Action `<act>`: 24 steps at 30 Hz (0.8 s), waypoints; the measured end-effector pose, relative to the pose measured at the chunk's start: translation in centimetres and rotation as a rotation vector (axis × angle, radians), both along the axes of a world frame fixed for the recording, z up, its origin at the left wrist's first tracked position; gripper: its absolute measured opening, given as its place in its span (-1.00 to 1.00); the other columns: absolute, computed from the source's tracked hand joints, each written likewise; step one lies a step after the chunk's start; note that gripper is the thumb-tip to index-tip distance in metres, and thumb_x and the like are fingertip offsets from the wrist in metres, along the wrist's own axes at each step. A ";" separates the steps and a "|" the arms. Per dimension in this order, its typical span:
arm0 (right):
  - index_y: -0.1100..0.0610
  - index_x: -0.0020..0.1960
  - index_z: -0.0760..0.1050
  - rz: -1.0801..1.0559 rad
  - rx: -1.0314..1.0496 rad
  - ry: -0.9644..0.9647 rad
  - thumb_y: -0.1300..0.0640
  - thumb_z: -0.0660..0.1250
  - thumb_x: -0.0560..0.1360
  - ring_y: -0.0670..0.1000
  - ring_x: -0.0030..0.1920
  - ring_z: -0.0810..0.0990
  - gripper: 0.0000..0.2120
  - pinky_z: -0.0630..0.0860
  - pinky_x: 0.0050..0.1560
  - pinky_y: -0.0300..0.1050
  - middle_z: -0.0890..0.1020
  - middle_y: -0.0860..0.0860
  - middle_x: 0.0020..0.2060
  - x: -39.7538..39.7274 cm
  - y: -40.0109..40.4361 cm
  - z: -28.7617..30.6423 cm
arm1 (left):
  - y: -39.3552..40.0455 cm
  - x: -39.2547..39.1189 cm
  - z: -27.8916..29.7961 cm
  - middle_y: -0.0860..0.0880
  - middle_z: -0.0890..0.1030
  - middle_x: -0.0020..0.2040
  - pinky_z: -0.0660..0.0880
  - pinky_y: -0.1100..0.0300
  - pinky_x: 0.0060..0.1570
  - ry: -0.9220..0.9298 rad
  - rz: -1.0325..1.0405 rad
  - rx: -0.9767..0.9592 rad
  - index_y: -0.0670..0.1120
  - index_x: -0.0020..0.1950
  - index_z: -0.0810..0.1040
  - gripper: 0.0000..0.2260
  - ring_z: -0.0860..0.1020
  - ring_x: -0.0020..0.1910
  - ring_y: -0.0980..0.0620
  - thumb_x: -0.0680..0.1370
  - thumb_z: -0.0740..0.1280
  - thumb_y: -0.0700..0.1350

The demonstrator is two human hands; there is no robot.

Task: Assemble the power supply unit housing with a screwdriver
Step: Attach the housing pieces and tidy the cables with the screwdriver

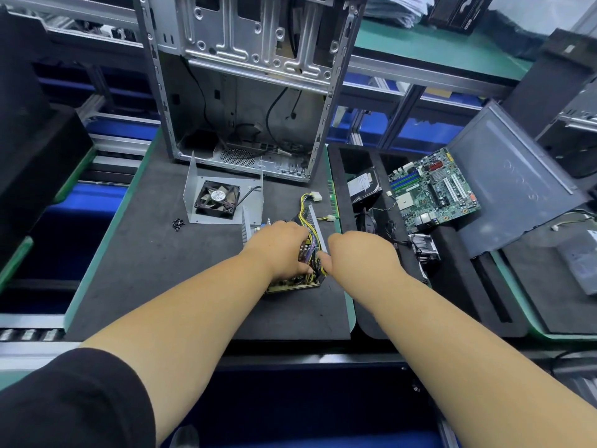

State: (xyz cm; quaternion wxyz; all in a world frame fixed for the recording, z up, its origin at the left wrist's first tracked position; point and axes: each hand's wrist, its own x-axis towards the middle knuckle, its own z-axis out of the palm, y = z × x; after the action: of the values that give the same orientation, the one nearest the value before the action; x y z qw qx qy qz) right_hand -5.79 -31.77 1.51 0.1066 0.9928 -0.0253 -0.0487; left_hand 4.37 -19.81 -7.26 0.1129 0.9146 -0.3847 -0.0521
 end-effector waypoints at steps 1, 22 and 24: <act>0.12 0.03 0.49 -0.016 -0.022 -0.019 -0.07 0.09 0.65 0.11 -0.23 0.43 -0.69 0.14 -0.41 -0.17 0.37 0.00 -0.30 -0.1 0.2 -0.2 | 0.0 0.0 -0.1 -0.04 0.53 0.05 0.33 0.08 -0.12 -0.003 -0.004 -0.003 -0.02 0.02 0.43 -0.53 0.48 0.07 -0.09 0.35 0.46 0.27; 0.16 0.11 0.35 -0.011 0.163 0.075 0.08 0.33 0.58 0.15 -0.04 0.53 -0.77 0.37 -0.22 -0.07 0.37 0.02 -0.18 0.4 -0.3 1.1 | 0.1 0.1 -0.2 -0.04 0.53 0.07 0.34 0.09 -0.09 0.002 -0.004 -0.006 0.00 0.01 0.40 -0.54 0.47 0.10 -0.10 0.36 0.46 0.27; 0.12 0.05 0.37 -0.026 0.124 0.066 0.06 0.30 0.58 0.12 -0.11 0.47 -0.83 0.36 -0.23 -0.08 0.34 -0.01 -0.24 0.6 0.0 1.0 | 0.1 0.1 -0.2 -0.04 0.53 0.08 0.33 0.09 -0.09 -0.002 -0.004 -0.007 -0.01 0.05 0.42 -0.52 0.47 0.11 -0.10 0.36 0.46 0.27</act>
State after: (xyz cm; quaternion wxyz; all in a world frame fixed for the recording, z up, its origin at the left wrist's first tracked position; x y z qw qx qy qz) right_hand -5.20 -31.74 2.54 0.0450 0.9949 -0.0318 -0.0843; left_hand 4.43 -19.73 -7.50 0.1156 0.9135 -0.3867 -0.0502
